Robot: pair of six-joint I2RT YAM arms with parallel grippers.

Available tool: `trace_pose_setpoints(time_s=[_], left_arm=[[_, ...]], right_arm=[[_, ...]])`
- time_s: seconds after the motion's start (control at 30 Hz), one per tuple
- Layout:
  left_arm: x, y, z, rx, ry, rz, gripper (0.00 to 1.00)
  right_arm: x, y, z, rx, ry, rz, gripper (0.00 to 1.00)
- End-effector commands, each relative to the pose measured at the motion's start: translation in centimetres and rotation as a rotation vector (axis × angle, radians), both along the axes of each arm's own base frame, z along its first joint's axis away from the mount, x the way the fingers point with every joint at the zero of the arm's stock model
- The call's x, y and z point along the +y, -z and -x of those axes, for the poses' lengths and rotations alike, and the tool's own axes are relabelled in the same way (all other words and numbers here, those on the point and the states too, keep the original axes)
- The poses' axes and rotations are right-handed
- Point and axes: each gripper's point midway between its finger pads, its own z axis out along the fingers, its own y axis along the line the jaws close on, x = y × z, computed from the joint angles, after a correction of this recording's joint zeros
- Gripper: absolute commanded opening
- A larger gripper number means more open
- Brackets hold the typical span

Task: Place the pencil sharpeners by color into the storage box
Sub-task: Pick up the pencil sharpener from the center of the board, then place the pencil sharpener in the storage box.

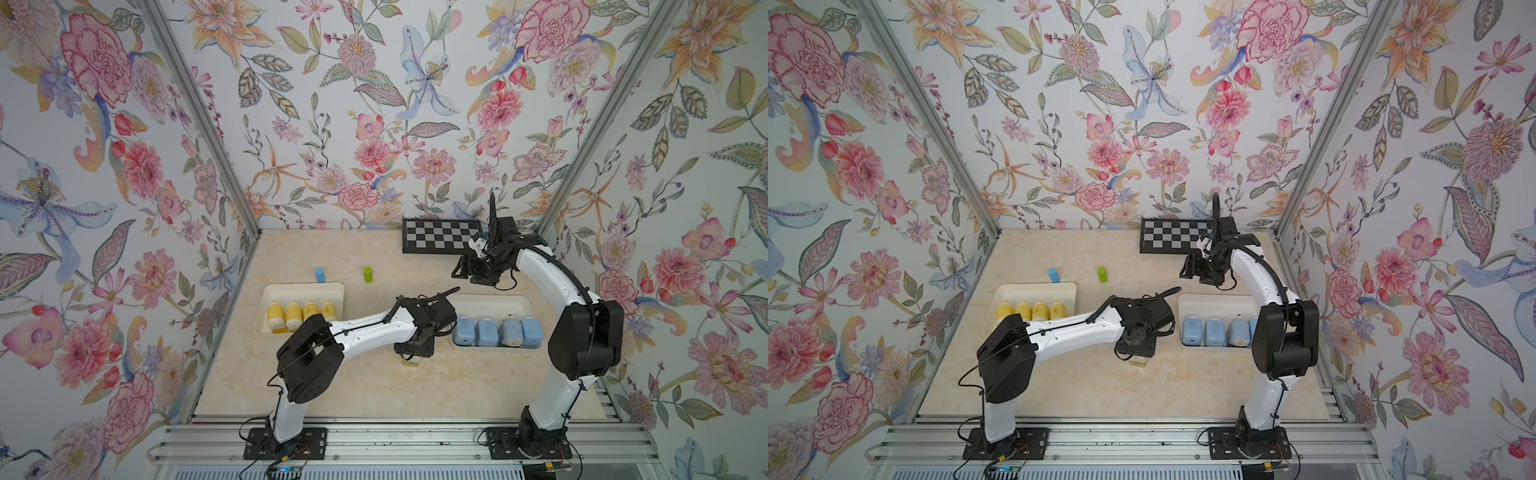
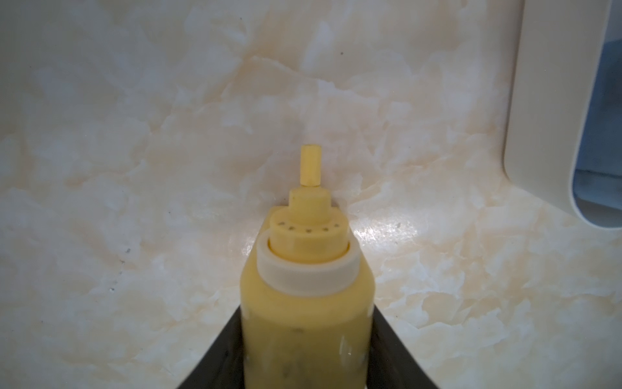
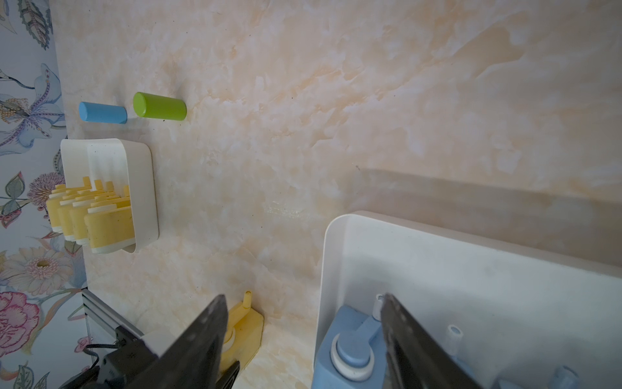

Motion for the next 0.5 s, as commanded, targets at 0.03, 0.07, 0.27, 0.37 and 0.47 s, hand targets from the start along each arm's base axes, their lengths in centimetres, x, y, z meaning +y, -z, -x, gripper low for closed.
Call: trace_pose_setpoints(time_s=[0.03,0.07,0.27,0.37,0.47], left_arm=[[2.0,-2.0,-1.8,-0.053,-0.021,-0.072,0.47],[2.4,-2.6,-2.0,-0.065,-0.025,-0.084,0.46],[6.6,-7.1,-3.5,-0.139,-0.078,-0.181,0.46],[8.8,-9.7,-4.5,-0.184,-0.118,-0.202,0.46],[11.3,-12.0,-5.4,-0.221,-0.151,-0.227,0.46]], right_arm=[[-0.2,-1.0,0.5,-0.024,-0.018,-0.009,0.73],[-0.2,-0.9,0.6,-0.023,-0.019,-0.010,0.73],[0.0,-0.7,0.5,-0.016,-0.025,-0.021,0.73],[0.1,-0.7,0.5,-0.016,-0.027,-0.025,0.73],[0.3,-0.7,0.4,-0.016,-0.031,-0.030,0.73]])
